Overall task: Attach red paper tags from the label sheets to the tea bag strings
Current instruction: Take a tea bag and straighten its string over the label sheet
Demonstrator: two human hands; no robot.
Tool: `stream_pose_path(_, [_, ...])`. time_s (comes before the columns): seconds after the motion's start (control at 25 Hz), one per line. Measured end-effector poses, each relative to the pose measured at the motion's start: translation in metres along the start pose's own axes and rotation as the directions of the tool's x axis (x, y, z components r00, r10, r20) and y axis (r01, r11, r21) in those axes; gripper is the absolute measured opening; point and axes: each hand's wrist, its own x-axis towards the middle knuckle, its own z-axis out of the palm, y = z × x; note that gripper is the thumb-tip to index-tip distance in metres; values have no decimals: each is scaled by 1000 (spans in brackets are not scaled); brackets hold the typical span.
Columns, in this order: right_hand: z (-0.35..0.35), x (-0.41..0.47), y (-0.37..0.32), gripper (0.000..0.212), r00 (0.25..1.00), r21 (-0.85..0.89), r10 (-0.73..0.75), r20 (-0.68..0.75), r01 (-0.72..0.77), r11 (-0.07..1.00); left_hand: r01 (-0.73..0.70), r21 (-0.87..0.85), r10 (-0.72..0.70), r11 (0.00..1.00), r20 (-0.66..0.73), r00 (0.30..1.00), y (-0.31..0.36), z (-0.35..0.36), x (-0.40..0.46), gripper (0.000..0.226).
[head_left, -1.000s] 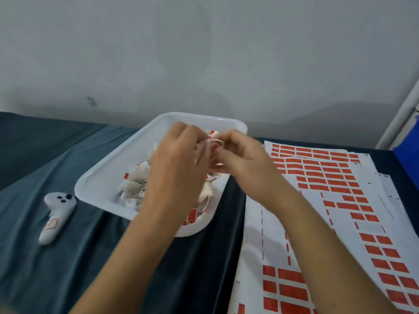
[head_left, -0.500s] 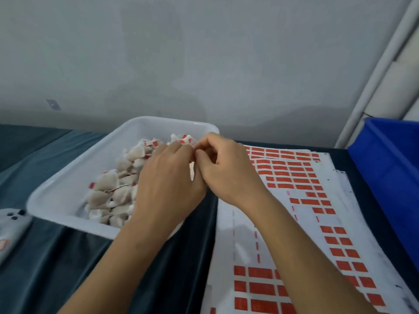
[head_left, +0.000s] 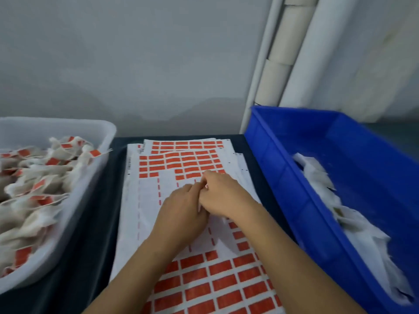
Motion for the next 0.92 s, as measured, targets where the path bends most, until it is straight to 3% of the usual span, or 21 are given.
stream_pose_path(0.12, [-5, 7, 16, 30, 996, -38, 58, 69, -55, 998, -22, 112, 16, 993, 57, 998, -1, 21, -3, 56])
stream_pose_path(0.28, [-23, 24, 17, 12, 998, -34, 41, 47, -40, 999, -67, 189, 57, 980, 58, 997, -13, 23, -6, 59])
stream_pose_path(0.4, [-67, 39, 28, 27, 969, 1, 70, -237, -72, 997, -95, 262, 78, 960, 78, 994, -16, 25, -5, 57])
stream_pose_path(0.48, [-102, 44, 49, 22, 871, -91, 94, -481, -156, 984, -95, 271, 72, 958, 93, 993, -15, 26, -5, 58])
stream_pose_path(0.56, [-136, 40, 85, 17, 782, -177, 180, -597, -348, 921, -97, 265, 75, 959, 90, 993, -14, 27, -5, 59])
stream_pose_path(0.64, [-153, 29, 121, 17, 780, -280, 363, -509, -549, 788, -95, 272, 72, 958, 90, 993, -14, 28, -5, 59])
stream_pose_path(0.68, [-153, 23, 135, 30, 779, -344, 484, -398, -616, 709, -95, 275, 73, 957, 88, 993, -15, 28, -4, 59])
stream_pose_path(0.72, [-150, 19, 146, 47, 765, -401, 580, -280, -642, 654, -96, 277, 74, 956, 86, 993, -15, 29, -4, 59])
stream_pose_path(0.8, [-138, 15, 162, 69, 755, -439, 643, -128, -624, 646, -97, 269, 74, 958, 93, 993, -15, 28, -4, 59])
stream_pose_path(0.92, [-126, 14, 176, 56, 767, -430, 608, -203, -628, 648, -100, 259, 80, 961, 88, 993, -15, 29, -4, 59])
